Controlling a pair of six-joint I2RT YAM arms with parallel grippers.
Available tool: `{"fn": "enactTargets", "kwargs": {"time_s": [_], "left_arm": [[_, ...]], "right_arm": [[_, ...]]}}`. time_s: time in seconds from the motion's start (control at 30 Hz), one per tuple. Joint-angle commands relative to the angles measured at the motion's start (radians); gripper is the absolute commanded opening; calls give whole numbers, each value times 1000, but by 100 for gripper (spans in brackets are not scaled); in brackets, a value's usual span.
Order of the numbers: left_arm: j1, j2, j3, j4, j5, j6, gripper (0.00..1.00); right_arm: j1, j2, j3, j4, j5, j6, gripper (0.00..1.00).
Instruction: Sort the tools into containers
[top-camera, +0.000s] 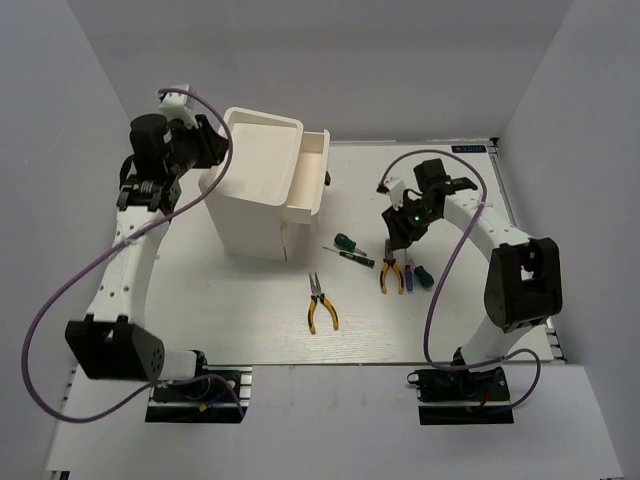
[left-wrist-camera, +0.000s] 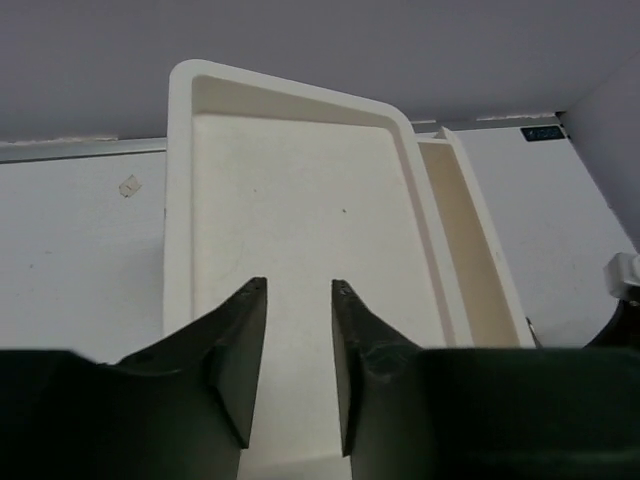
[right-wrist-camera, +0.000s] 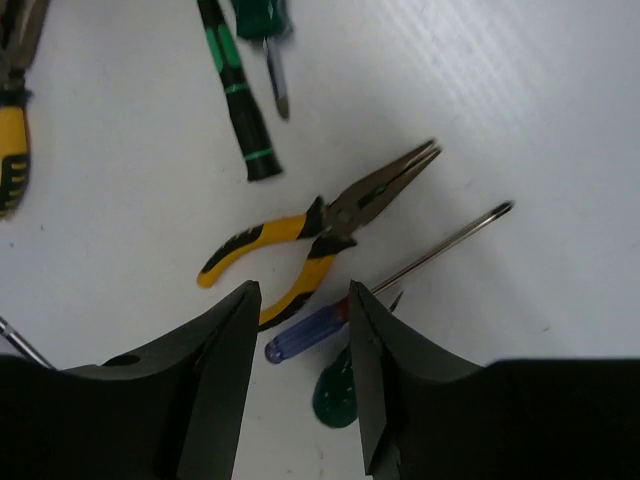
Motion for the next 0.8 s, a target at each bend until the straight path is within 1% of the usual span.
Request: {"fn": "enactTargets", "kwargs": {"time_s": [0.0, 0.03, 0.1, 0.13, 0.2, 0.27, 0.37, 0.4, 0.6, 0.63, 0.67, 0.7, 0.77], "left_arm": [[-5, -208, -90, -78, 33, 10, 37], [-5, -239, -108, -98, 33, 10, 31], [-5, -293, -153, -162, 33, 10, 33], [-5, -339, -168, -182, 33, 10, 42], [-5, -376, -217, -231, 54, 10, 58], [-5, -425, -274, -252, 82, -5, 67], [-5, -470, -313, -284, 91, -25, 72], [-5, -493, -328, -299, 91, -25, 72], [-5, -536, -379, -376, 149, -25, 73], [-5, -554, -392, -393, 149, -25, 73], [-5, -554, -405, -402, 149, -25, 73], [-5, -568, -405, -411, 149, -25, 73], [-5, -577, -440, -433, 171, -25, 70]], "right_arm": [[16, -33, -80, -73, 57, 30, 46], [17, -32, -95, -71, 64, 37, 45], [26, -26, -109, -65, 87, 53, 45], [31, -20, -115, -61, 95, 55, 45], [46, -6, -124, -45, 133, 66, 46], [57, 32, -135, -21, 169, 78, 48], [69, 65, -155, 30, 204, 95, 48], [76, 69, -158, 44, 216, 96, 50], [100, 154, -167, 107, 274, 139, 50], [105, 161, -167, 108, 278, 149, 47], [106, 169, -170, 110, 281, 159, 41], [108, 171, -172, 110, 282, 164, 30], [109, 165, -169, 90, 273, 179, 0]]}}
